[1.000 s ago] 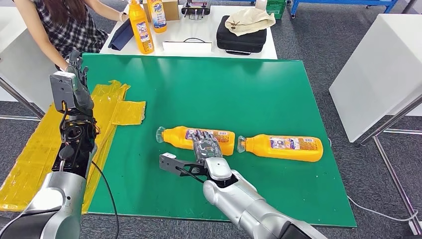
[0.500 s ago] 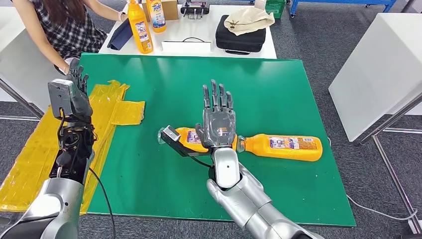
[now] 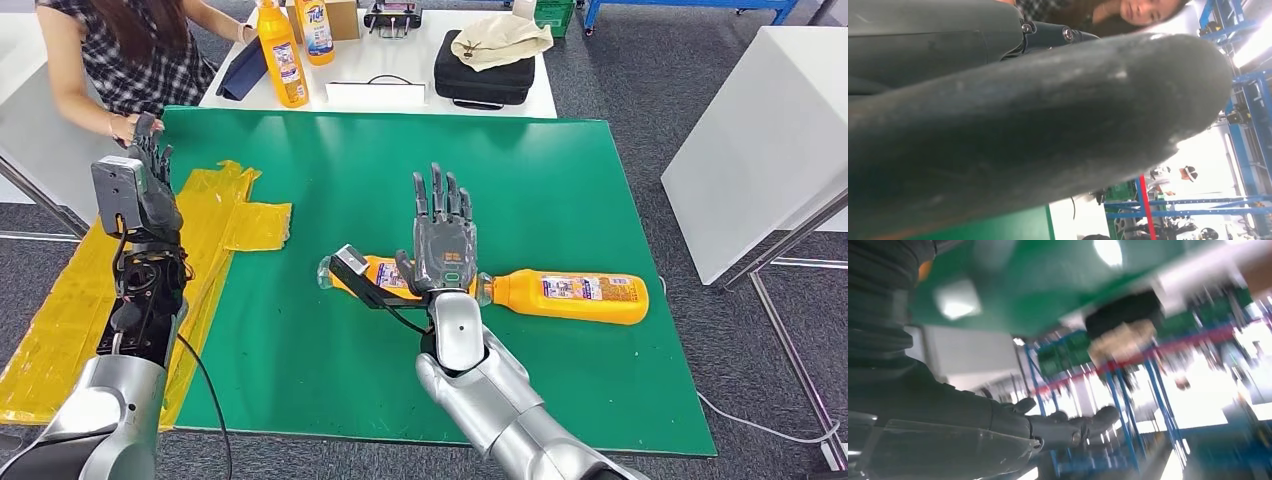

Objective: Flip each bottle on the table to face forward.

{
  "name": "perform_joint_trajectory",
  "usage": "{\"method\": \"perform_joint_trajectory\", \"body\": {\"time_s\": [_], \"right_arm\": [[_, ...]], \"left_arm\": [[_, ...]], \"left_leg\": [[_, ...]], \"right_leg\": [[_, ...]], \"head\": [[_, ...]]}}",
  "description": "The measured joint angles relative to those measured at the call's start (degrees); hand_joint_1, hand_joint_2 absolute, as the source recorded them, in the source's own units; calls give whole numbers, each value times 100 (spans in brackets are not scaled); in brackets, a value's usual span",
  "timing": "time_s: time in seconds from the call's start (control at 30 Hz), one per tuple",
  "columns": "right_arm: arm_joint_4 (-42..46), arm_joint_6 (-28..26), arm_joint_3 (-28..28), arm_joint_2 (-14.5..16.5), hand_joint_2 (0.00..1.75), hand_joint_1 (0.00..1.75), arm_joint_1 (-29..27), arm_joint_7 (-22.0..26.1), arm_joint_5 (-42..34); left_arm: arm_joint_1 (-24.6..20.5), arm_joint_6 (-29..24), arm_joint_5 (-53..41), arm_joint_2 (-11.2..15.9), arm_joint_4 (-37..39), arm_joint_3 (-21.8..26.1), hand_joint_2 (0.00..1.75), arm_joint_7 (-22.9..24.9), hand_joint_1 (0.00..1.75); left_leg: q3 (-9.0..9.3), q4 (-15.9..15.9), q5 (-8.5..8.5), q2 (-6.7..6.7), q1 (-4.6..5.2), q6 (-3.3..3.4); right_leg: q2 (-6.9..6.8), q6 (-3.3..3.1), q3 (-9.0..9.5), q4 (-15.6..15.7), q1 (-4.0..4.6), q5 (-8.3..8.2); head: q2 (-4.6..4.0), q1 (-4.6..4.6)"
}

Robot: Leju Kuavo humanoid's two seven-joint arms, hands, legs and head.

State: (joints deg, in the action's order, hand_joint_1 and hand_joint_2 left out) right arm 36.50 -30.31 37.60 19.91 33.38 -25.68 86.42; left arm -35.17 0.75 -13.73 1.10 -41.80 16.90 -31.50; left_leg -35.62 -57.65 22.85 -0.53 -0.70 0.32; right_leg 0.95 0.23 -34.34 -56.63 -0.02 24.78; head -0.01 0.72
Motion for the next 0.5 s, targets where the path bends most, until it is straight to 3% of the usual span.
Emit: {"method": "perform_joint_trajectory", "body": {"time_s": [0.23,0.4,0.5], "right_arm": [[-184,279,-74,43,175,0,3,-14,-179],[-318,932,-77,50,175,0,52,-105,-626],[-410,1049,-76,54,175,0,93,-121,-800]], "left_arm": [[25,3,1,20,-1,56,0,-1,0],[39,26,-2,21,-20,72,0,13,0],[72,44,-12,21,-70,105,0,50,0]], "left_leg": [[-1,0,0,-1,0,0],[-2,0,0,-1,1,0],[-2,0,0,0,1,0]], "right_leg": [[-1,0,0,0,-1,0],[-1,0,0,0,-1,0],[-1,0,0,0,-1,0]], "head": [[1,0],[1,1],[1,1]]}}
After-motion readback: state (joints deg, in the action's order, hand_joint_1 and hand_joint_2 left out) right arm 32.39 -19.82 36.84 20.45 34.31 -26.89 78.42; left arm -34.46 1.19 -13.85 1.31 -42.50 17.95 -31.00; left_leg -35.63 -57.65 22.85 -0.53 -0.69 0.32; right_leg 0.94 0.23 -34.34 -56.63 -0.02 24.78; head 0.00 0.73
